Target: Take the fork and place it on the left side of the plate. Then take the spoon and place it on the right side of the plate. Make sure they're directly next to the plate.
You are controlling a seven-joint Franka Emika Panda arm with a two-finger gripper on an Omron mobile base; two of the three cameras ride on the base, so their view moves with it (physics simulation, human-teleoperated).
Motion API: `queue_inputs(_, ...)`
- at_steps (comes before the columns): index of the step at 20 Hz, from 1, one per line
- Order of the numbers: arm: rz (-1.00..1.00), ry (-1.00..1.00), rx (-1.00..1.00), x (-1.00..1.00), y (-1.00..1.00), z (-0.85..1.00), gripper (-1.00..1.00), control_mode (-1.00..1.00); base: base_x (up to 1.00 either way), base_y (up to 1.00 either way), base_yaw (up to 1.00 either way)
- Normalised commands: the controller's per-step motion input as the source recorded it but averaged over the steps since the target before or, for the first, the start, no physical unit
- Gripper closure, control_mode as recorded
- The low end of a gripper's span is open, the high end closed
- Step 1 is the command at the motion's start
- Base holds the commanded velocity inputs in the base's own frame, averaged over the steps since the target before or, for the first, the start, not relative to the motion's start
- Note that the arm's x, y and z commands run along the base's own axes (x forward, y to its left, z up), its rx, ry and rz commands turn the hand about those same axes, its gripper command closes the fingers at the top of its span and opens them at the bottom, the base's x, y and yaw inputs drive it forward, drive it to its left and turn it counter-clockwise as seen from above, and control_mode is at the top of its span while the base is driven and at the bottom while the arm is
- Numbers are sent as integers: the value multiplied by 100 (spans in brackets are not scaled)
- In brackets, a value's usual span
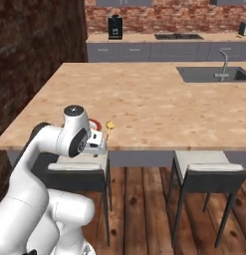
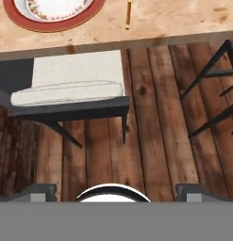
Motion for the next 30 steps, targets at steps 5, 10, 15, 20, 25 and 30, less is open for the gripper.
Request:
queue_inputs(5, 0, 0, 0, 0, 0, 0, -100, 100, -51, 77, -3)
queue_inputs(10, 0, 0, 0, 0, 0, 0, -100, 100, -1, 100, -7)
queue_inputs(15, 0, 0, 0, 0, 0, 0, -100, 100, 0, 100, -9)
queue_inputs(20, 0, 0, 0, 0, 0, 0, -100, 100, 0, 100, -9)
queue_inputs(25, 0, 0, 0, 0, 0, 0, -100, 100, 7, 100, -14)
queue_inputs(30, 0, 0, 0, 0, 0, 0, -100, 100, 70, 100, -25)
